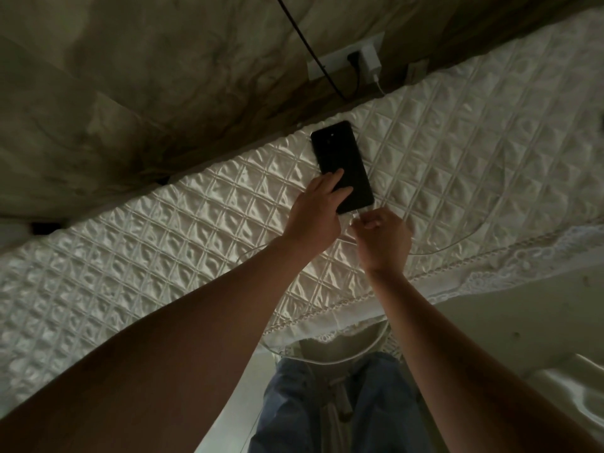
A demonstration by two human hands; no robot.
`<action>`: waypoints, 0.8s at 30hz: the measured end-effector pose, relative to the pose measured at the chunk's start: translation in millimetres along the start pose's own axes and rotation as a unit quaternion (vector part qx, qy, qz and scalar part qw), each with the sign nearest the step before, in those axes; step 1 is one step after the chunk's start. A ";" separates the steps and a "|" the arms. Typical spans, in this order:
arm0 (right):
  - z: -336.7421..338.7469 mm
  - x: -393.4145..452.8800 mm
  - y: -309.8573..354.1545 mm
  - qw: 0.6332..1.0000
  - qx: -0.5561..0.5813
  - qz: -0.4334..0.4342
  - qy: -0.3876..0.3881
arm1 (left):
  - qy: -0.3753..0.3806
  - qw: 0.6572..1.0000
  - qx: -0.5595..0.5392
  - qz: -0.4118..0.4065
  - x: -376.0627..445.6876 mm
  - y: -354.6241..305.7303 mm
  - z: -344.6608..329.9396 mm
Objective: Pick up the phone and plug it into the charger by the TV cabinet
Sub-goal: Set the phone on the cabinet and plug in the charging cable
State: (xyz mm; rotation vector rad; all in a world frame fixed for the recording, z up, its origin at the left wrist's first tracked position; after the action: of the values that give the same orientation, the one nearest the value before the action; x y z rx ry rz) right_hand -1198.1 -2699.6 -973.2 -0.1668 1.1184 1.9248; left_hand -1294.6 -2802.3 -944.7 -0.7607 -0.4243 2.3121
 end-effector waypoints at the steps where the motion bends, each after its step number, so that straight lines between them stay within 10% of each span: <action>1: 1.2 -0.3 -1.6 1.000 0.011 -0.004 -0.005 | 0.000 1.000 -0.001 0.001 0.1 -0.1 0.0; 24: 0.6 1.7 -1.3 1.000 -0.009 0.007 -0.026 | -0.005 1.000 0.009 -0.011 -2.5 -3.5 -3.2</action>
State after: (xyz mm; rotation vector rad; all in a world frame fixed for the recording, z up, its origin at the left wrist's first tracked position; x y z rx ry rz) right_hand -1198.0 -2697.8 -974.5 -0.1192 1.0710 1.9414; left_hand -1289.4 -2801.2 -944.5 -0.7335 -0.4144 2.2977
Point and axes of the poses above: each hand's wrist, its own x-axis towards the middle knuckle, its own z-axis out of the back of the hand, y = z × x, the point moved 10 cm from there along x, towards the middle knuckle, and after that the axes turned 8 degrees about y, right-handed, at the moved point
